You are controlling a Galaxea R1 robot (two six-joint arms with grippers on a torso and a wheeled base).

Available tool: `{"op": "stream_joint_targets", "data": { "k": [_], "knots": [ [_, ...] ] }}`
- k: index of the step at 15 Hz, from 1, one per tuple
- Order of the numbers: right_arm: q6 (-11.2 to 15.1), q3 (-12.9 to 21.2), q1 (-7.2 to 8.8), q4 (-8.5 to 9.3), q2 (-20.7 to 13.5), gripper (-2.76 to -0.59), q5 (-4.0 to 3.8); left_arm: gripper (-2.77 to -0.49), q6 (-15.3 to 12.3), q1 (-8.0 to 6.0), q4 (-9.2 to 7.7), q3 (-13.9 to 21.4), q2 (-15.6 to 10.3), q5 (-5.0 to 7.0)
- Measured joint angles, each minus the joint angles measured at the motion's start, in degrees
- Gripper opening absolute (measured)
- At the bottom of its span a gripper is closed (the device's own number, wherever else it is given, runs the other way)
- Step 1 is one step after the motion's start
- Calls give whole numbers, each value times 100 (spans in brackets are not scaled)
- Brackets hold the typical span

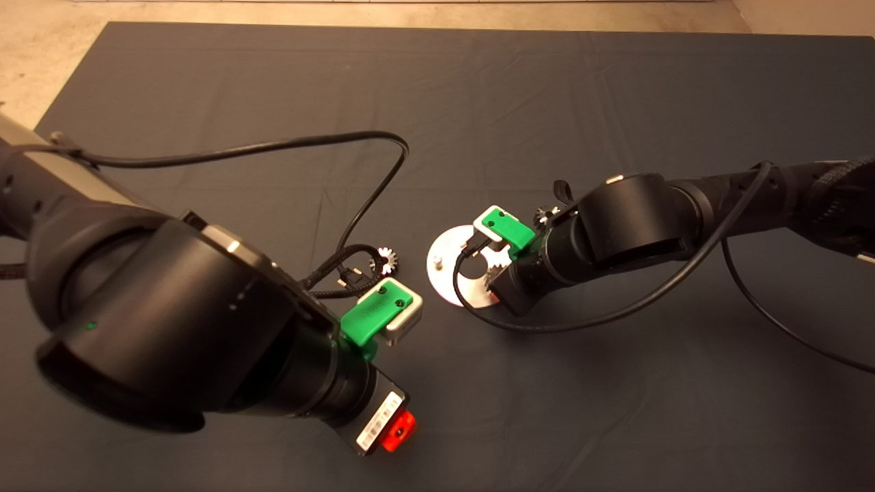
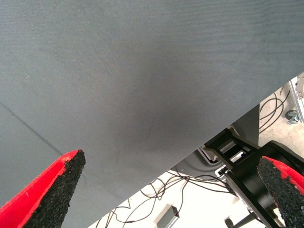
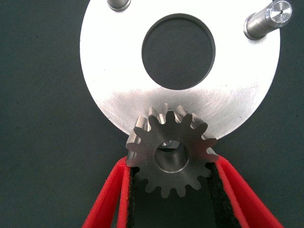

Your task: Install three planetary gears onto the carrier pins

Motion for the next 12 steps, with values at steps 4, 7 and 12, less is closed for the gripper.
{"op": "stream_joint_targets", "data": {
  "k": [4,7,12],
  "knots": [
    [-2,0,-2,-6,0,-247,-14,-61,1,0,0,0,-30,0],
    [-11,0,-2,-23,-9,-247,-46,-61,-2,0,0,0,-38,0],
    [-13,0,-5,-26,-11,-248,-92,-61,1,0,0,0,-79,0]
  ]
}}
